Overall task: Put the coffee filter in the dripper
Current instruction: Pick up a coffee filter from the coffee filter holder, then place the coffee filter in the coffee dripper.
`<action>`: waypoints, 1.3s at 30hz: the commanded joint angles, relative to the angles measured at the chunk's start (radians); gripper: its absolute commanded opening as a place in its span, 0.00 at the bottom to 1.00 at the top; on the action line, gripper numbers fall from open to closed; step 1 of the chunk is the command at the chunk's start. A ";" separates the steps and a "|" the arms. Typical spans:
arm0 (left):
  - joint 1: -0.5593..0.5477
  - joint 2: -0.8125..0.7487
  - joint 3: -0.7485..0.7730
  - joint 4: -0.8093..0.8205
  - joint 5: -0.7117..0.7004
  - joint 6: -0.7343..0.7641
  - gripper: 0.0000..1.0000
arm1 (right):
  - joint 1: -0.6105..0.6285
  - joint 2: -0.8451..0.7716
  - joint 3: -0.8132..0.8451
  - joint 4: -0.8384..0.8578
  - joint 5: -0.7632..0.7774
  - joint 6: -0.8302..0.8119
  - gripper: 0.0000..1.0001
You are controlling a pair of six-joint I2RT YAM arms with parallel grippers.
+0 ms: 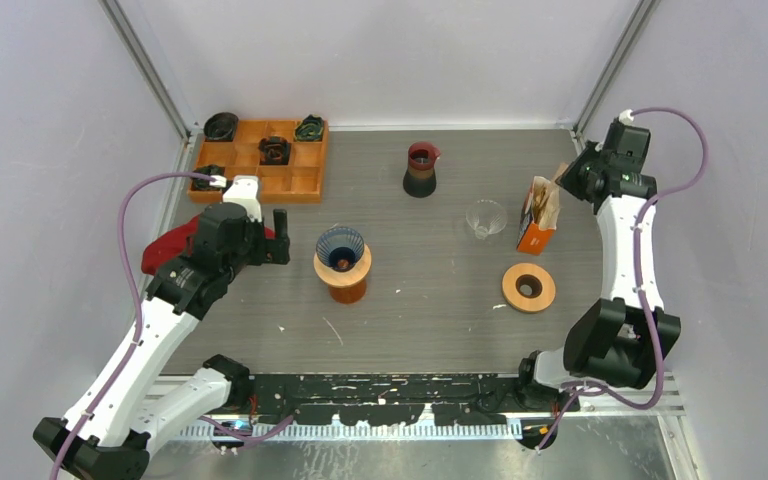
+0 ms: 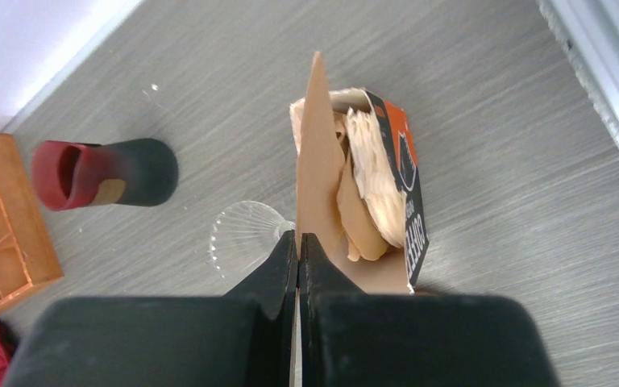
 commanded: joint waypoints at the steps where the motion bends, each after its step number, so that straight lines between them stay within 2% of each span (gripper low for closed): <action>1: 0.004 -0.018 0.002 0.057 0.036 0.010 0.99 | 0.038 -0.102 0.094 -0.002 0.066 -0.027 0.01; 7: 0.004 -0.047 0.005 0.079 0.114 0.020 0.99 | 0.103 -0.159 0.099 0.001 -0.007 -0.043 0.01; 14: 0.004 -0.046 0.095 0.080 0.299 0.017 0.99 | 0.239 -0.198 0.079 0.030 -0.109 -0.067 0.01; 24: 0.000 0.019 0.155 0.163 0.555 -0.107 0.99 | 0.387 -0.254 -0.014 0.165 -0.358 -0.057 0.01; 29: -0.013 0.052 0.162 0.219 0.619 -0.132 0.99 | 0.468 -0.274 -0.049 0.219 -0.442 -0.059 0.01; 35: -0.020 0.126 0.228 0.236 0.697 -0.122 0.99 | 0.559 -0.262 -0.044 0.216 -0.498 -0.101 0.01; 39: -0.039 0.169 0.232 0.305 0.728 -0.137 0.99 | 0.617 -0.253 -0.042 0.213 -0.539 -0.146 0.01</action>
